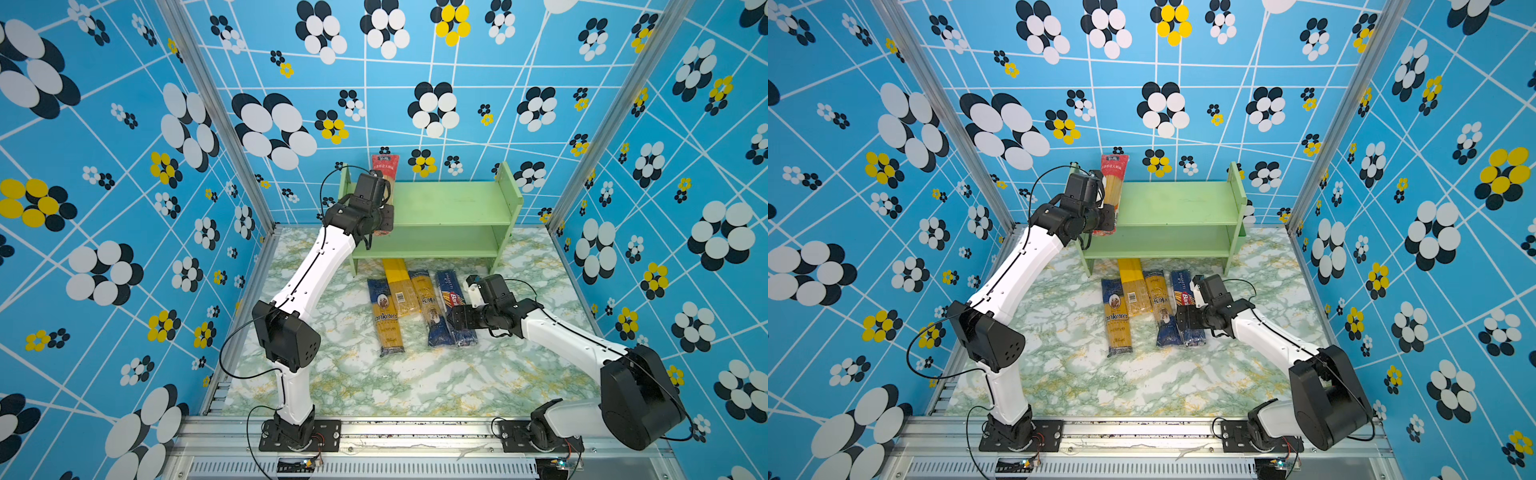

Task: Place and organize the pasta boxes and bags onto the shelf
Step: 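Carry the red bag over the shelf's upper tier with the left gripper, then lay the red bag down on the upper tier and open the left gripper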

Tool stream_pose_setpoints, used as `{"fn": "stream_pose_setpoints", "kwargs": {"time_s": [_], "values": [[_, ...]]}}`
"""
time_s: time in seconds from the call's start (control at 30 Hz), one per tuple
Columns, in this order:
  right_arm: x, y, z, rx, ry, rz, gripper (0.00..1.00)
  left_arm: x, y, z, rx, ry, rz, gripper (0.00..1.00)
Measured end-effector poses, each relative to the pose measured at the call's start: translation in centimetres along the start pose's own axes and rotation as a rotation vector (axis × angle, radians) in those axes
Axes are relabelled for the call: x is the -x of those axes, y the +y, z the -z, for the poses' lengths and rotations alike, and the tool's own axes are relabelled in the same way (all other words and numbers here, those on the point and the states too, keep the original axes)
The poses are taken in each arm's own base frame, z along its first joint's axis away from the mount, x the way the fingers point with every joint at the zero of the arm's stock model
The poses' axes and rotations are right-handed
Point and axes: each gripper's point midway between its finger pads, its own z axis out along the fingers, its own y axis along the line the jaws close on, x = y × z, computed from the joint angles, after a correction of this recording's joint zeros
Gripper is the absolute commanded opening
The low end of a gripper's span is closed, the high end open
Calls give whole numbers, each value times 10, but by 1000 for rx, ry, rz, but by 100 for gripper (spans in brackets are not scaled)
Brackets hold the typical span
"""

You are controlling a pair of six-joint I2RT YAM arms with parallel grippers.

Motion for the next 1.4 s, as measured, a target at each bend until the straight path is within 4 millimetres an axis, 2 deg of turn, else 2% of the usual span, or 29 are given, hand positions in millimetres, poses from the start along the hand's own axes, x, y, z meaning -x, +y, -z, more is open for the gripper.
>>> {"fn": "stream_pose_setpoints", "kwargs": {"time_s": [0.2,0.67,1.03,1.23,1.4], "values": [[0,0,-3,0,2,0,97,1,2,0,10,-5,0,31],[2,0,-4,1,-3,1,98,31,1,2,15,-128,22,35],[2,0,-4,1,-3,1,98,40,-1,4,6,-171,32,39],[2,0,-4,2,-3,1,98,41,-4,23,-18,-185,30,42],[5,3,1,12,-20,3,98,36,-11,58,-71,-209,14,57]]}}
